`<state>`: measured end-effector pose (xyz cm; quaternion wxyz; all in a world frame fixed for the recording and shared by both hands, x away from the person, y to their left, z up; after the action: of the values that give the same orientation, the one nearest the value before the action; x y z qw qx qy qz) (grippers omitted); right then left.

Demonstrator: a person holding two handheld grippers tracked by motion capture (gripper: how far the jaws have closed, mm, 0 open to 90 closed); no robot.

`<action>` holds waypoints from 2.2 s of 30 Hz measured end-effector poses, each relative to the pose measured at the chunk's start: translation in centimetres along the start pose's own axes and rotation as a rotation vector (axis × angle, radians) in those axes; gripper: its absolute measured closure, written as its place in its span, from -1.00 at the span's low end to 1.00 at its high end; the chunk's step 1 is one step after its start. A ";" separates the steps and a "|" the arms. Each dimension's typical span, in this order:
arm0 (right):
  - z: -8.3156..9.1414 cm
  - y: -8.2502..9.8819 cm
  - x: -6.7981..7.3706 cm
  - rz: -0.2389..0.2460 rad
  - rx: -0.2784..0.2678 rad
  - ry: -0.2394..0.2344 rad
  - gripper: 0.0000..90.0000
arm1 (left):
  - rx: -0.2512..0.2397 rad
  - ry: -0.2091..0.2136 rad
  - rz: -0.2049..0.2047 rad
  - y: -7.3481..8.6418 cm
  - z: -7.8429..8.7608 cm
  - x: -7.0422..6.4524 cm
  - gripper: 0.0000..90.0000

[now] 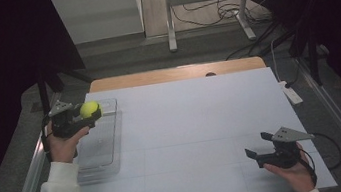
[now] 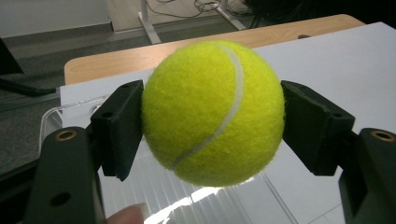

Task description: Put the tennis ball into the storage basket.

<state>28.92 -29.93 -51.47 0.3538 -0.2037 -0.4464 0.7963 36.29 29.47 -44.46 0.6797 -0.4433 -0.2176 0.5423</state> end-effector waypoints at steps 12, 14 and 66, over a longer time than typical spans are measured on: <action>0.0 0.0 0.0 0.001 0.001 0.000 -0.74 | 0.028 -0.045 0.011 -0.3 -0.8 1.1 -0.40; 0.0 0.0 0.0 0.000 0.001 0.000 -0.73 | 0.028 -0.046 0.015 -0.3 -0.9 1.3 -0.40; -0.1 0.1 -0.1 -0.008 0.008 0.002 -0.74 | 0.148 -0.185 0.051 -0.1 -4.6 5.1 -0.40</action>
<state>29.00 -30.03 -51.63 0.3580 -0.2013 -0.4439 0.7964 41.59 32.53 -47.68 0.6737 -0.3452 -0.2276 0.6125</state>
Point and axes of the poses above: each handheld gripper's, and its own axes: z roughly backward along the jaws, y roughly out of its underside, x roughly to its left, the point moved 2 cm from there along -z, roughly forward along the jaws, and after that the axes turned 4 degrees about z, right-handed, at the moved point
